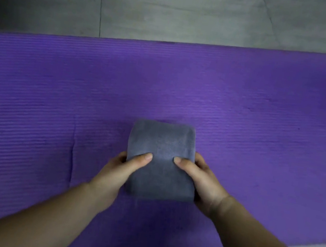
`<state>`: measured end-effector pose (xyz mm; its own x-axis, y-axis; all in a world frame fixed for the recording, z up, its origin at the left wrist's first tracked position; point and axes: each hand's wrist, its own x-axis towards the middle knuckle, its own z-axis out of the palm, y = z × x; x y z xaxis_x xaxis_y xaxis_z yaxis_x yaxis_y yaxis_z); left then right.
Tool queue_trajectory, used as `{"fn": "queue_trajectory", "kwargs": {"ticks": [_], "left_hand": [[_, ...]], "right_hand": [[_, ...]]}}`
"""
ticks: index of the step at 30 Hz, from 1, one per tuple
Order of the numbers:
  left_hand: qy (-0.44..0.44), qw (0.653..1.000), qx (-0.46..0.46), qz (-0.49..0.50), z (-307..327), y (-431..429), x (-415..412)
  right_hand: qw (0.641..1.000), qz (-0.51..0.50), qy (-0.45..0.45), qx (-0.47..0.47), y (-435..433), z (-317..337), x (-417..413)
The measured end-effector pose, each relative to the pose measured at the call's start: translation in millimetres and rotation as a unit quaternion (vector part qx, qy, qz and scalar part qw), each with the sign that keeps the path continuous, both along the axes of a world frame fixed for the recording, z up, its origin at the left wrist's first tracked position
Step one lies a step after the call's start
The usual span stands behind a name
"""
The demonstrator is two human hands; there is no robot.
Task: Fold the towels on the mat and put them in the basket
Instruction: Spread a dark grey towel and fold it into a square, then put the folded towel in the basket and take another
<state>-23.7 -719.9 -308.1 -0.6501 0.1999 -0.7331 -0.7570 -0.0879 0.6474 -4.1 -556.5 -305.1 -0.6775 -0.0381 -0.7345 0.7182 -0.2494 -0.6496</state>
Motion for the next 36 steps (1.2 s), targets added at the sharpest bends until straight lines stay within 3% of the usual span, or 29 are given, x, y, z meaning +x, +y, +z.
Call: {"fn": "queue_trajectory", "kwargs": {"ticks": [3,8,16,21,29,36], "left_hand": [[-0.039,0.999,0.032,0.017,45,6,31],[-0.022,0.999,0.033,0.016,162,7,54],[0.052,0.995,0.031,-0.077,416,31,53],[0.085,0.982,0.04,-0.165,525,82,56],[0.097,0.961,0.076,-0.248,613,248,137],[0.068,0.949,0.129,-0.28,635,388,207]], "right_hand": [[0.999,-0.04,-0.027,-0.003,0,44,26],[0.986,-0.15,-0.062,-0.049,-4,156,58],[0.978,-0.186,0.017,-0.089,21,414,91],[0.964,-0.252,0.07,-0.056,57,526,118],[0.912,-0.386,0.121,0.067,195,628,218],[0.89,-0.431,0.132,0.07,323,655,294]]}}
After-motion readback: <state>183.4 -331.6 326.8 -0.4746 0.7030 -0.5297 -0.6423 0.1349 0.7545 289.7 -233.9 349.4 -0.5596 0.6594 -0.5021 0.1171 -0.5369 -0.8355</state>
